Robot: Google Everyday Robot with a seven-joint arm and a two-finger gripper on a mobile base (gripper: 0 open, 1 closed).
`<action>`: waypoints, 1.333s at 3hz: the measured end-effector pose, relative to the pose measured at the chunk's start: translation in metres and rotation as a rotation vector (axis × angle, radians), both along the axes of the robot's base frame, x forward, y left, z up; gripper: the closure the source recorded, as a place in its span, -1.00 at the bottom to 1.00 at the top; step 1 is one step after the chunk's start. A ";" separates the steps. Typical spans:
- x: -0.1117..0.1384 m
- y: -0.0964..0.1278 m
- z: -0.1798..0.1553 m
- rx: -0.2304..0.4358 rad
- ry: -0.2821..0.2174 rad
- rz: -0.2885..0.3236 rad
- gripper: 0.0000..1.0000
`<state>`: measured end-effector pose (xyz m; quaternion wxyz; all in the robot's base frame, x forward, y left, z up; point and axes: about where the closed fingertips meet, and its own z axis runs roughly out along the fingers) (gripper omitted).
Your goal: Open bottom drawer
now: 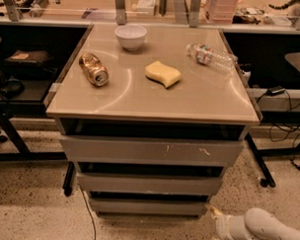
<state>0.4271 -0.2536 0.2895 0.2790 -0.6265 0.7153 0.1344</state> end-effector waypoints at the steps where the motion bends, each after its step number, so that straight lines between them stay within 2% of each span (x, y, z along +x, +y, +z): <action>1: 0.005 0.012 -0.031 0.030 -0.016 0.059 -1.00; 2: 0.027 0.024 -0.044 0.070 -0.070 0.107 -1.00; 3: 0.027 0.025 -0.044 0.070 -0.070 0.108 -1.00; 4: 0.047 0.028 -0.062 0.064 -0.083 0.101 -1.00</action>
Offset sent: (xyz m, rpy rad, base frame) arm 0.0524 0.0402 -0.0539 0.1206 -0.1332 0.1635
